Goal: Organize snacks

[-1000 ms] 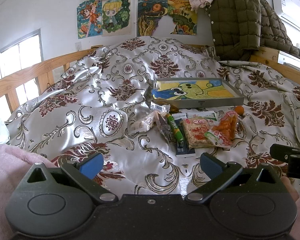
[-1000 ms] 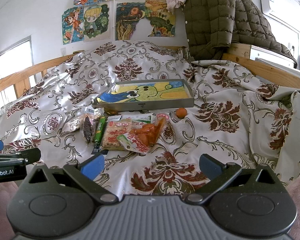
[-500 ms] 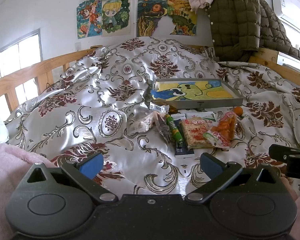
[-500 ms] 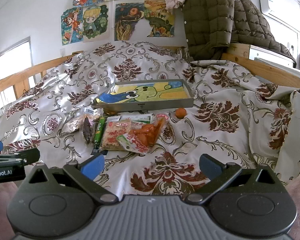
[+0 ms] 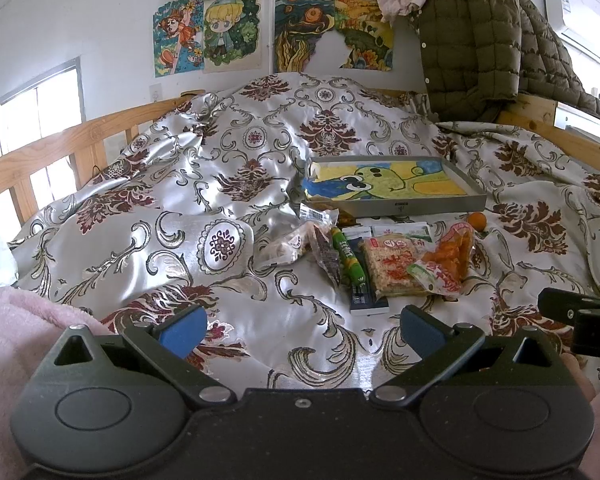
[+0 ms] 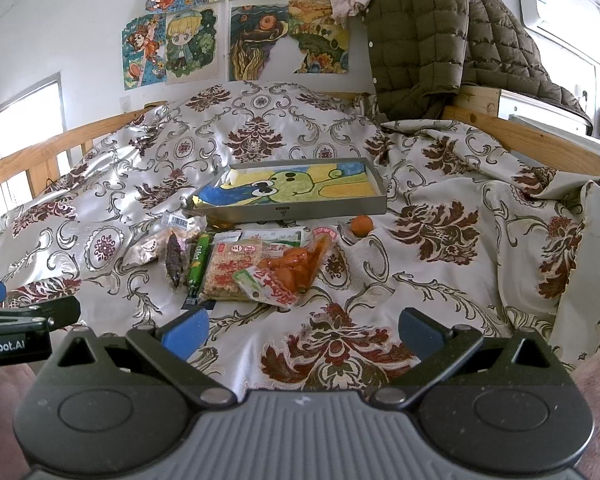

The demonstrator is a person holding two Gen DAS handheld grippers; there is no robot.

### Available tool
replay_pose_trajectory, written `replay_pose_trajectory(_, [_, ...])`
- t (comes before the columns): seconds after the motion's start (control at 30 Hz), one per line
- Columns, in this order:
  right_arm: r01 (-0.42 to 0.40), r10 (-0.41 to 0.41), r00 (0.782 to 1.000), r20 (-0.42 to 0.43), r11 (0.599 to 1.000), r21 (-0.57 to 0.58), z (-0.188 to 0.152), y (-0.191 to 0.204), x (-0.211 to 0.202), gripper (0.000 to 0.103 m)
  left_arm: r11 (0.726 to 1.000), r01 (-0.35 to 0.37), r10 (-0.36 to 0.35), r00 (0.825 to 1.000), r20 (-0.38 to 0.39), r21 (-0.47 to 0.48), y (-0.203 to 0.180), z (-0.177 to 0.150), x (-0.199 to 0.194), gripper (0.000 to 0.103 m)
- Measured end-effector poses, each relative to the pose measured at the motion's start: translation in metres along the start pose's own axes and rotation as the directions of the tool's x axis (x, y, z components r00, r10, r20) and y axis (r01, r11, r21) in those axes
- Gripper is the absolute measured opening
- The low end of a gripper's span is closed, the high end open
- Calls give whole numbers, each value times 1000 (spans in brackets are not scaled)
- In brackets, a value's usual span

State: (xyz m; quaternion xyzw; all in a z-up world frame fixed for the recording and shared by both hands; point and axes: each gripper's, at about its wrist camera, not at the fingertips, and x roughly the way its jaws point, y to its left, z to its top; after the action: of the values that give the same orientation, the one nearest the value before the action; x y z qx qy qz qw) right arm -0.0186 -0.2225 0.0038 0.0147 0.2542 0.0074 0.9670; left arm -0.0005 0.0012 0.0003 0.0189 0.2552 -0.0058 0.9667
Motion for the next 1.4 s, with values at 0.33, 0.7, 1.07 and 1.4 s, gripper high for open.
replay_pose_trajectory(0.33, [-7, 7, 1000, -3, 1000, -1, 4, -3, -6, 103, 997, 75, -74, 995, -66, 14, -1, 11, 7, 102])
replay_pose_trajectory(0.7, [-37, 32, 998, -61, 997, -73, 27, -2, 13, 103, 976, 214, -219, 960, -173, -48, 7, 47, 54, 102])
replay_pose_trajectory(1.07, [-32, 18, 994, -104, 990, -137, 61, -14, 72, 103, 941, 332, -314, 927, -205, 58, -13, 70, 125, 102])
replay_pose_trajectory(1.4, [-167, 173, 955, -242, 985, 44, 68, -52, 153, 103, 870, 448, -414, 891, -188, 205, -28, 83, 170, 102])
